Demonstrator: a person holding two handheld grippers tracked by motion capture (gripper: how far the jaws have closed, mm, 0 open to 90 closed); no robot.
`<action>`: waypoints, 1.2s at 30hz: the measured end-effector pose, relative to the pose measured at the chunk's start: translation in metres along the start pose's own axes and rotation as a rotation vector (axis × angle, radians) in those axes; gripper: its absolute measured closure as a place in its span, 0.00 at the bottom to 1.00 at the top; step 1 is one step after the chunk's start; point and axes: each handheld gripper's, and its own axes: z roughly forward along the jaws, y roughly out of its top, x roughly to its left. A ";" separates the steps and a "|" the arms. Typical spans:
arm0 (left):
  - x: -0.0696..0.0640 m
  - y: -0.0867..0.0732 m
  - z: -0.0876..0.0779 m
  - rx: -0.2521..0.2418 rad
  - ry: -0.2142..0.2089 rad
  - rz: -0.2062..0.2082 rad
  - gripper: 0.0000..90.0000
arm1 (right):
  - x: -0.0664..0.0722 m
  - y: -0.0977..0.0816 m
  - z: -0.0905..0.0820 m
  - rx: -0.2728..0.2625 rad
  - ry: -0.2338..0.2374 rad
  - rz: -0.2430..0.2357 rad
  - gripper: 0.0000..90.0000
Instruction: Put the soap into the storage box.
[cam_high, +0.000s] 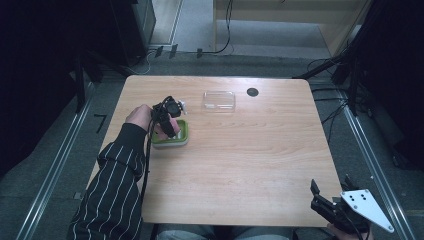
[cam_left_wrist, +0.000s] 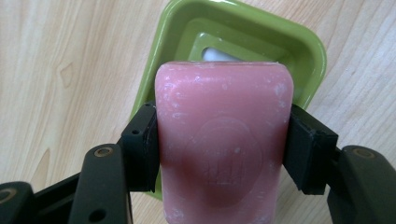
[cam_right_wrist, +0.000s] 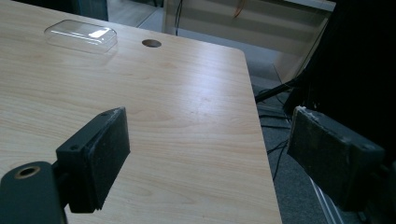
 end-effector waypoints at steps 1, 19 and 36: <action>0.000 0.000 0.001 -0.001 -0.004 0.001 0.43 | 0.000 0.000 0.000 0.001 -0.001 -0.001 0.15; 0.001 0.002 0.017 -0.004 0.008 0.104 0.43 | -0.002 -0.002 -0.003 0.006 -0.014 0.003 0.15; 0.005 0.001 0.023 -0.034 -0.011 0.093 0.43 | -0.002 -0.002 -0.004 0.004 -0.016 0.002 0.15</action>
